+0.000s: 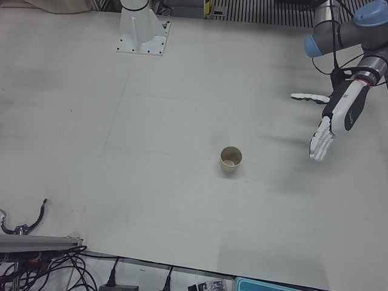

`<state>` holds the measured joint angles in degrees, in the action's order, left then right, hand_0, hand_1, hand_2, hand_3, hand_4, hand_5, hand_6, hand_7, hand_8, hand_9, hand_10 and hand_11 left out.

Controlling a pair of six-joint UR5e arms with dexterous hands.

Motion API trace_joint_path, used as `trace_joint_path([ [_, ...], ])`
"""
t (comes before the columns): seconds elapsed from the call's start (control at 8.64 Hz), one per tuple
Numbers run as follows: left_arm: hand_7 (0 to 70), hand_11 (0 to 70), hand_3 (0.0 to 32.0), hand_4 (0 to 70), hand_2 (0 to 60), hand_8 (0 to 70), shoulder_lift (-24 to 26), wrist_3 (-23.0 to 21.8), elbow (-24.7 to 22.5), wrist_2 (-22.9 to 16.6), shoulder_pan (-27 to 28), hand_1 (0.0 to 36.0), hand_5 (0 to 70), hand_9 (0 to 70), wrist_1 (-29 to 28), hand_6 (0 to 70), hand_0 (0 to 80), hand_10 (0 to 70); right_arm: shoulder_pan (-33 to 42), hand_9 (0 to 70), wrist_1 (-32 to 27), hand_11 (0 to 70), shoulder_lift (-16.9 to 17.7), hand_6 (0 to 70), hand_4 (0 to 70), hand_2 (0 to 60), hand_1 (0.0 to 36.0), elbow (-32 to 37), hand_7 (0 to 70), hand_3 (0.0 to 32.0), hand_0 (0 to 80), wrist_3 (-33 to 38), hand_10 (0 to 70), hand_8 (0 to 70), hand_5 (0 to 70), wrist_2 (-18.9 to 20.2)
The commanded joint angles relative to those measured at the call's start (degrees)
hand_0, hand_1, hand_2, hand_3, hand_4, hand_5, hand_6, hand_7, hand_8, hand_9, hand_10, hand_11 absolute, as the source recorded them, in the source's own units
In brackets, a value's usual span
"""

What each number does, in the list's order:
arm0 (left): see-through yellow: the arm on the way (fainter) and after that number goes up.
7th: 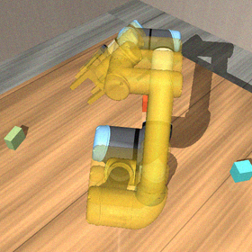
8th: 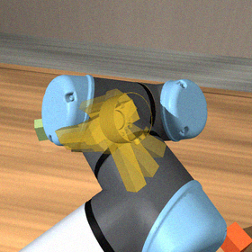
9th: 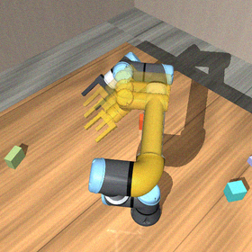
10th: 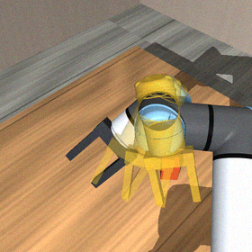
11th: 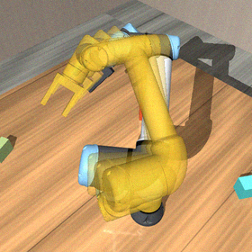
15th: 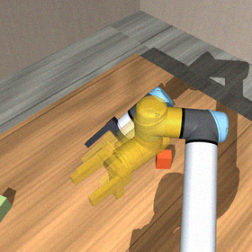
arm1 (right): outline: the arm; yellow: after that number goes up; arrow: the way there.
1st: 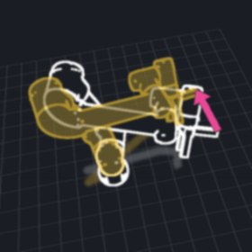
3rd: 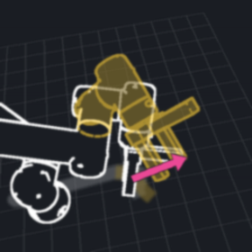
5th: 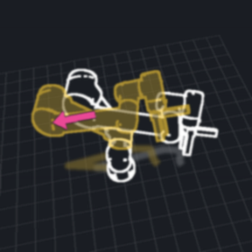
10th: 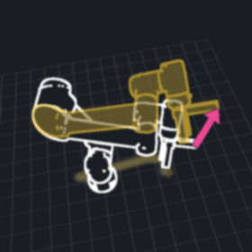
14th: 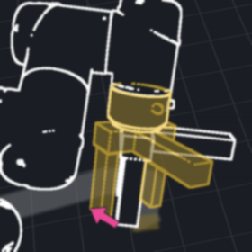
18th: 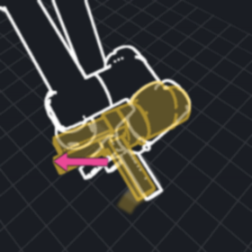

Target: Pour water

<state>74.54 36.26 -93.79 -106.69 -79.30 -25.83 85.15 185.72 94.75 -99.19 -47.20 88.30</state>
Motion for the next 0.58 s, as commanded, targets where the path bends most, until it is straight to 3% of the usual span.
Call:
trace_joint_path([
  [0.0, 0.0, 0.0, 0.0, 0.0, 9.0, 0.0, 0.17, 0.3, 6.69, 2.25, 3.25, 18.8, 0.0, 0.0, -5.55, 0.0, 46.8, 0.0, 0.36, 0.0, 0.52, 0.0, 0.52, 0.0, 0.0, 26.2, 11.6, -5.79, 0.0, 0.0, 16.2, 14.38, 0.0, 0.0, 0.0, 0.2],
  [0.23, 0.0, 0.0, 0.0, 0.0, 9.8, 0.0, 3.4, 0.13, 6.78, 19.49, 19.36, 18.4, 0.0, 0.0, -7.13, 0.0, 46.3, 0.0, 0.71, 0.0, 1.05, 0.0, 0.61, 0.0, 0.0, 26.5, 12.1, -8.74, 0.0, 0.0, 19.6, 14.33, 0.0, 0.0, 0.0, 0.12],
  [0.35, 0.0, 0.0, 0.0, 0.0, 10.0, 0.0, 4.55, 0.3, 6.86, 23.94, 23.8, 19.1, 0.0, 0.0, -6.96, 0.0, 46.7, 0.0, 0.89, 0.0, 1.05, 0.0, 1.22, 0.0, 0.0, 26.4, 11.9, -8.65, 0.0, 0.0, 18.6, 14.42, 0.0, 0.0, 0.0, 0.2],
  [0.46, 0.0, 0.0, 0.0, 0.0, 9.4, 0.0, 6.39, 0.39, 8.34, 24.59, 24.54, 19.0, 0.0, 0.0, -6.43, 0.0, 46.7, 0.0, 1.06, 0.0, 1.05, 0.0, 1.31, 0.0, 0.0, 26.2, 11.6, -8.56, 0.0, 0.0, 17.4, 14.33, 0.0, 0.0, 0.0, 0.2],
])
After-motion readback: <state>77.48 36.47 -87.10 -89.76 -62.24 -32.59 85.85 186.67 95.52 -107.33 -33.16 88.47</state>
